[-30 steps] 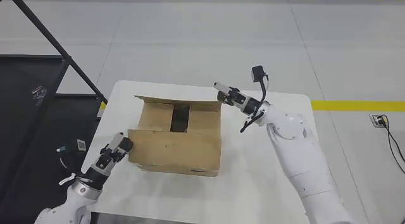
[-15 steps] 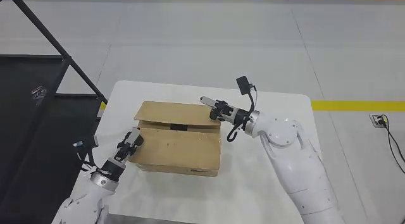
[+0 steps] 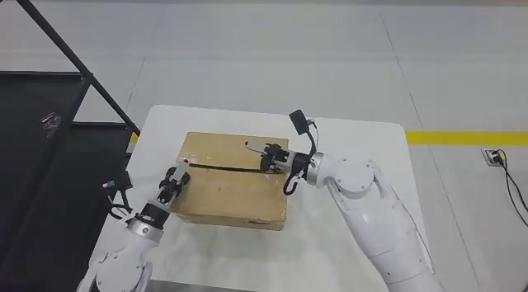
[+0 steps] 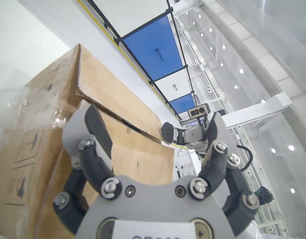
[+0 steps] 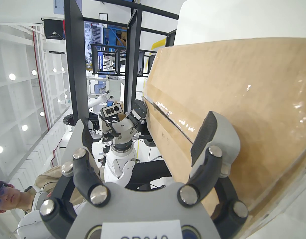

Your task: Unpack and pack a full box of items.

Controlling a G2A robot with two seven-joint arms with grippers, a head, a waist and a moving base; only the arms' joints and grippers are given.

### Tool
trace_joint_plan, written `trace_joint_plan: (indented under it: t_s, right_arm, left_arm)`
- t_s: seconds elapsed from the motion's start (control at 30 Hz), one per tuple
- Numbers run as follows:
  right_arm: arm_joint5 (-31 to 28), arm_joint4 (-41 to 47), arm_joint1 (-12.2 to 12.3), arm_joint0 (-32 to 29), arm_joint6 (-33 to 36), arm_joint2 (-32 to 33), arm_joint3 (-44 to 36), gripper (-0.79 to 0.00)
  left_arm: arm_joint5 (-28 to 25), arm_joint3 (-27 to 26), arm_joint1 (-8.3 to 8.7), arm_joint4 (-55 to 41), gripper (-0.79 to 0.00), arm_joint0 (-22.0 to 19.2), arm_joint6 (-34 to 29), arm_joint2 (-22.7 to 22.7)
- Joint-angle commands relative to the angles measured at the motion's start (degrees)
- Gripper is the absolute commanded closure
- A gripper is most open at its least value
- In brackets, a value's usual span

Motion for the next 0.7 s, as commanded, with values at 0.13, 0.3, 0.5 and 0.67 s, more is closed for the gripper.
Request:
trace_joint_plan:
  t_s: [0.13, 0.3, 0.5, 0.67]
  right_arm:
    - [-0.8, 0.0, 0.2, -0.7, 0.2, -0.7, -0.7, -0.785]
    - [-0.6, 0.0, 0.4, -1.4, 0.0, -0.8, -0.3, -0.785]
    - [-1.9, 0.6, 0.7, -1.7, 0.2, -0.9, 1.4, -0.785]
    - [-1.9, -0.1, 0.7, -1.5, 0.2, -1.1, 1.8, -0.785]
  left_arm:
    - [0.1, 0.8, -0.27, 0.4, -0.785, -0.5, 1.5, 0.0]
    - [-0.7, 0.8, -0.43, -3.2, -0.785, -0.6, 5.0, -3.1]
    - [0.1, 3.3, -0.17, -8.4, -0.785, 0.3, 6.7, -10.3]
    - [0.5, 4.9, 0.07, -8.2, -0.785, 1.0, 5.3, -12.6]
